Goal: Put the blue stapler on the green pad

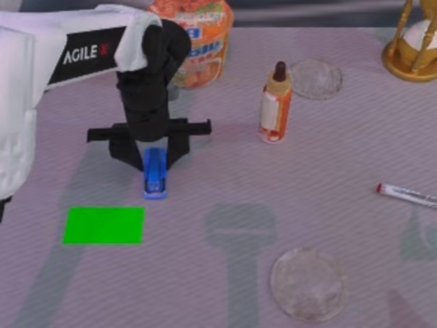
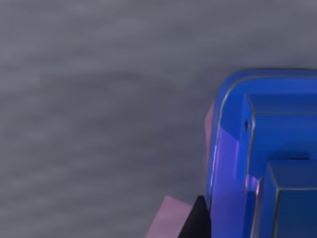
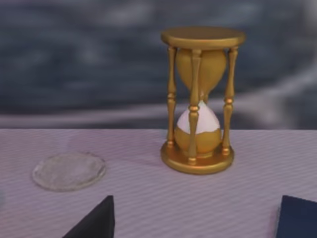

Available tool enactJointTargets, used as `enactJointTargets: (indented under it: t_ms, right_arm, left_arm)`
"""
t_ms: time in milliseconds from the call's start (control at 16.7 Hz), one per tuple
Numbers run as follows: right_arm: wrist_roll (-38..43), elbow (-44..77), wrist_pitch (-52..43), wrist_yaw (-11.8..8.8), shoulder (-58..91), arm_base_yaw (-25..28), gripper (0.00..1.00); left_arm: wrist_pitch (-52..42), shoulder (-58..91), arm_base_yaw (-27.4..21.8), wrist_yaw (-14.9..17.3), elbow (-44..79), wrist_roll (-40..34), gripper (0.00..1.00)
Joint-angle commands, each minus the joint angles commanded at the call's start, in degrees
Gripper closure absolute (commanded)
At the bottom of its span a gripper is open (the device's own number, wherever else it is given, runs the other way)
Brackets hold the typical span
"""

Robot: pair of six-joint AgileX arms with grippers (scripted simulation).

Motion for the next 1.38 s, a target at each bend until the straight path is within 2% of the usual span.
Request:
enactJointTargets:
  t_ms: [360, 840, 1200, 1380]
  right_arm:
    - [0.0, 0.0, 0.0, 0.0, 0.0, 0.0, 0.00]
    - [0.0, 0.0, 0.0, 0.0, 0.0, 0.0, 0.00]
    - [0.0, 0.0, 0.0, 0.0, 0.0, 0.0, 0.00]
    - [0.0, 0.0, 0.0, 0.0, 0.0, 0.0, 0.00]
  left_arm:
    - [-2.3, -0.3, 0.1, 0.0, 2.2, 0.0, 1.00]
    - [-20.0, -3.2, 1.0, -0.1, 16.6, -0.2, 1.00]
    - [-20.4, -3.4, 0.7, -0.1, 16.8, -0.8, 1.00]
    - [-19.6, -5.2, 1.1, -0.1, 14.3, -6.2, 1.00]
